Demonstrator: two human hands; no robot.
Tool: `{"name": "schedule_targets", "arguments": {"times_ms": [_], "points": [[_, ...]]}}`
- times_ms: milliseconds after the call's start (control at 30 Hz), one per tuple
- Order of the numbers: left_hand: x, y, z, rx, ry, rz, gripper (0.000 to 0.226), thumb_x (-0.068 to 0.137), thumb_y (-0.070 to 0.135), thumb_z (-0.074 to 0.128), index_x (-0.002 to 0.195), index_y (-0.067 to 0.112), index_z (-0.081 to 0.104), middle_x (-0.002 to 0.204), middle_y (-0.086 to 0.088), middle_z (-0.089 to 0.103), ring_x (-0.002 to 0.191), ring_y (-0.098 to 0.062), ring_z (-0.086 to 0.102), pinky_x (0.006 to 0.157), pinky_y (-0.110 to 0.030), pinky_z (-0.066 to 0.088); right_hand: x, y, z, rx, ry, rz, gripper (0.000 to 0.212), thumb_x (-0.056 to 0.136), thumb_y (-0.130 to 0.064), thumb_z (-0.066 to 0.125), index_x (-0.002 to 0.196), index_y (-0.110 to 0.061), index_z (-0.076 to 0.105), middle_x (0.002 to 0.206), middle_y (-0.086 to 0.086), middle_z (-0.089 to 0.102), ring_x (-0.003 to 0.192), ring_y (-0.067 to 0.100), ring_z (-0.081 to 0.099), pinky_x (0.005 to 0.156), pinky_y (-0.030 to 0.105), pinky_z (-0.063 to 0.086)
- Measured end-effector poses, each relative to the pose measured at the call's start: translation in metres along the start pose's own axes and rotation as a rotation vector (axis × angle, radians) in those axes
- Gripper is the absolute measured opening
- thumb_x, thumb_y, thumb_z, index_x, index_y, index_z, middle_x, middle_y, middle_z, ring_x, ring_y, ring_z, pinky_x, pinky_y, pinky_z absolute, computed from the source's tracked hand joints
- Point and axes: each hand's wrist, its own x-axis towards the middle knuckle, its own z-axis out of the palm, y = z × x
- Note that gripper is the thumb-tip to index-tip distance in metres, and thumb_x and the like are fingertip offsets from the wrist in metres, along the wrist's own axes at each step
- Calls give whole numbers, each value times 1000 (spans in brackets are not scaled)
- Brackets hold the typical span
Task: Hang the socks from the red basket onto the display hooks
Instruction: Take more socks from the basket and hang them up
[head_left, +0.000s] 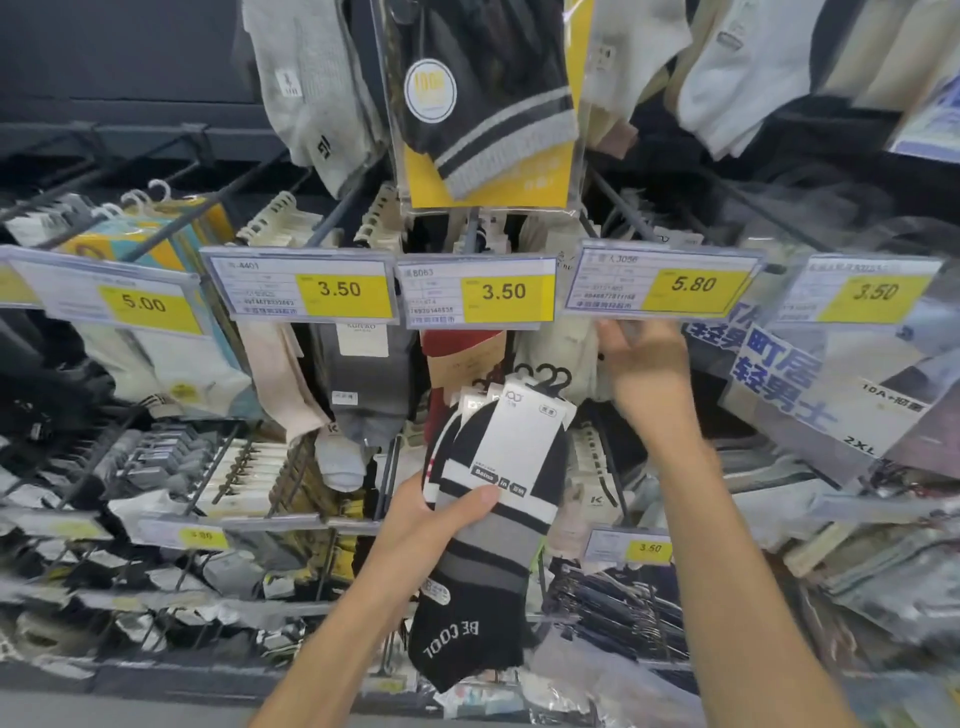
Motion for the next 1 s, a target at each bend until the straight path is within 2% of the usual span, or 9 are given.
{"name": "schedule_targets", "arguments": {"times_ms": [100, 200, 300, 467, 600, 700, 800, 867, 1000], "points": [[-3, -2, 2, -17, 6, 37, 32, 70, 43, 85, 100, 42, 75, 104, 5, 79, 93, -11, 75, 69, -16, 57, -65, 4, -6, 130, 73, -21, 15, 89, -44, 56, 103, -43, 59, 95, -16, 68, 86, 8, 67, 74, 29, 54], [-4, -2, 10, -3, -8, 102, 38, 66, 43, 88, 102, 40, 76, 104, 4, 79, 93, -12, 76, 70, -17, 58, -111, 1, -2, 167, -79, 25, 41, 74, -59, 66, 113, -50, 57, 97, -19, 64, 86, 6, 64, 69, 19, 53], [-4, -2, 20, 46, -51, 125, 42, 68, 55, 80, 109, 45, 72, 111, 8, 77, 102, -11, 73, 77, -20, 58, -122, 4, -1, 221, -106, 67, 62, 70, -51, 74, 128, -49, 52, 103, -25, 64, 91, 5, 63, 72, 22, 54], [0, -3, 35, -44, -89, -8, 93, 50, 93, 64, 130, 46, 60, 125, 18, 69, 118, -7, 65, 100, -37, 52, -107, 4, -29, 318, -29, 74, 49, 81, -16, 78, 115, -47, 61, 94, -28, 68, 82, 0, 66, 69, 18, 55], [-5, 9, 47, -9, -106, 52, 54, 55, 87, 66, 105, 68, 63, 116, 31, 69, 106, 10, 64, 77, -11, 53, -109, -1, -46, 389, -54, 39, 42, 84, -5, 74, 103, -42, 67, 92, -26, 74, 80, -4, 70, 65, 9, 52], [-6, 12, 52, -11, -106, 79, 44, 74, 66, 71, 115, 49, 68, 116, 23, 72, 106, 5, 68, 75, -8, 53, -114, -1, -50, 448, -95, 50, 31, 86, -4, 73, 107, -27, 71, 99, -12, 77, 88, 6, 73, 69, 16, 55], [-7, 14, 55, -23, -40, 76, 54, 68, 58, 69, 118, 37, 66, 107, 23, 75, 97, 5, 70, 69, -7, 53, -118, 3, -51, 495, -91, 66, 26, 87, -6, 72, 105, -23, 66, 98, -7, 77, 87, 7, 73, 67, 16, 55], [-8, 13, 54, -9, 3, 49, 59, 64, 62, 68, 117, 35, 66, 104, 22, 76, 96, 4, 71, 71, -11, 55, -122, 6, -52, 549, -100, 87, 23, 86, -10, 72, 103, -24, 64, 99, -3, 77, 88, 10, 73, 67, 18, 56], [-9, 12, 50, 11, 55, -1, 67, 69, 68, 74, 127, 34, 63, 115, 17, 74, 111, -6, 68, 98, -36, 52, -124, 12, -52, 576, -137, 96, 22, 81, -20, 73, 100, -31, 68, 104, 0, 75, 94, 14, 72, 70, 26, 57]]}}
